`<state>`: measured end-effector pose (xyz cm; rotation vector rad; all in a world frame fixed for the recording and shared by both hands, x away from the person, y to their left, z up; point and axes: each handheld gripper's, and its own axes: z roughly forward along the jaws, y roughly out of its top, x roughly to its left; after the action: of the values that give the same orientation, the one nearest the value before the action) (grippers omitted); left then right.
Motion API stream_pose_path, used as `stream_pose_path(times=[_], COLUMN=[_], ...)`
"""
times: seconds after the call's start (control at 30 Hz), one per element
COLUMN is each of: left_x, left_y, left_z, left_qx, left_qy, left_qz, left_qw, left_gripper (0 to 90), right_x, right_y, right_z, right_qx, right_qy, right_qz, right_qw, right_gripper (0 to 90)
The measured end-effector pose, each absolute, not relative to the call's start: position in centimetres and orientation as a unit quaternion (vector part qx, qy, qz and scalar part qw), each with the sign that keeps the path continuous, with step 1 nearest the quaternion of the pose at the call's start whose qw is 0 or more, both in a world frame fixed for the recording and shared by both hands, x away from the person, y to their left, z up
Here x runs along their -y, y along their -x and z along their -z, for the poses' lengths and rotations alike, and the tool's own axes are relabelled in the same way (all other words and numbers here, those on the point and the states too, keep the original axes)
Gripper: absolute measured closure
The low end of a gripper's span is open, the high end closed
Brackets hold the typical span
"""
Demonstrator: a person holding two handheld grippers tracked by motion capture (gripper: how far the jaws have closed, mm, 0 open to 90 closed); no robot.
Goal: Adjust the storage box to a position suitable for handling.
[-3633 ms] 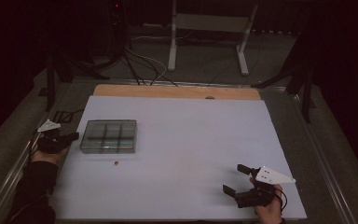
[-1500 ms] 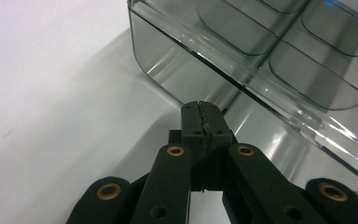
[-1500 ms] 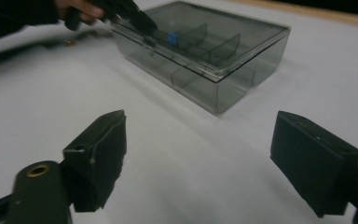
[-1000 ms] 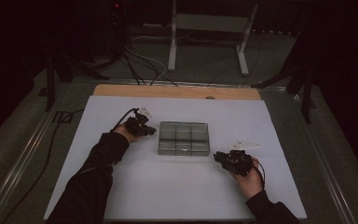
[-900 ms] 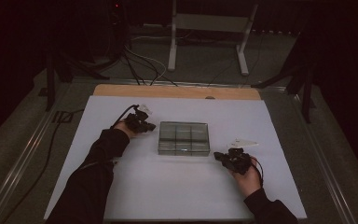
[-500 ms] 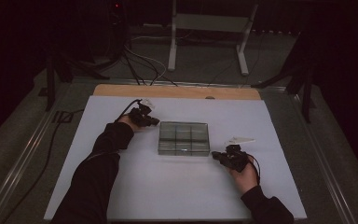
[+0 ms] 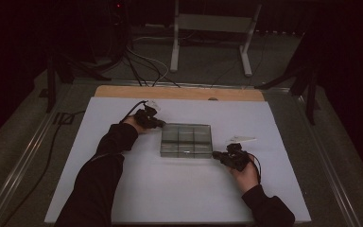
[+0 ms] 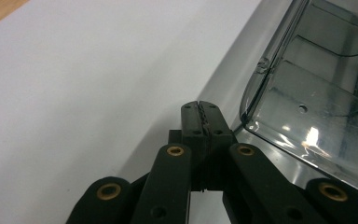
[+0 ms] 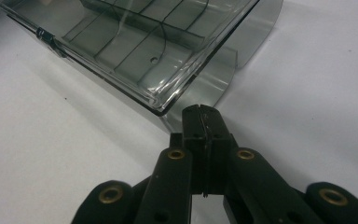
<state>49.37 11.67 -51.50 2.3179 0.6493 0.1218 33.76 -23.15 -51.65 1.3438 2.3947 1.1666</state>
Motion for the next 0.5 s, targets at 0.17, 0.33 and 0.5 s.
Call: stream_pose_path(times=[0.17,0.33,0.5], left_x=[-11.7,-11.6,-11.4], left_y=[-49.1,-48.6,-47.7], left_z=[51.4,51.2,51.0], left_qx=[-0.251,-0.245,-0.242], left_qy=[-0.901,-0.905,-0.908], left_qz=[-0.044,-0.038,-0.032], left_qw=[0.351,0.345,0.341], left_gripper=[90.0,90.0,90.0], right_x=[23.2,23.2,23.3], right_y=[-33.7,-33.2,-32.3], right_z=[51.7,51.6,51.5], right_qx=[-0.799,-0.8,-0.803], right_qy=[-0.453,-0.453,-0.451], right_qz=[-0.388,-0.386,-0.385], right_qw=[0.075,0.072,0.064], right_gripper=[90.0,90.0,90.0])
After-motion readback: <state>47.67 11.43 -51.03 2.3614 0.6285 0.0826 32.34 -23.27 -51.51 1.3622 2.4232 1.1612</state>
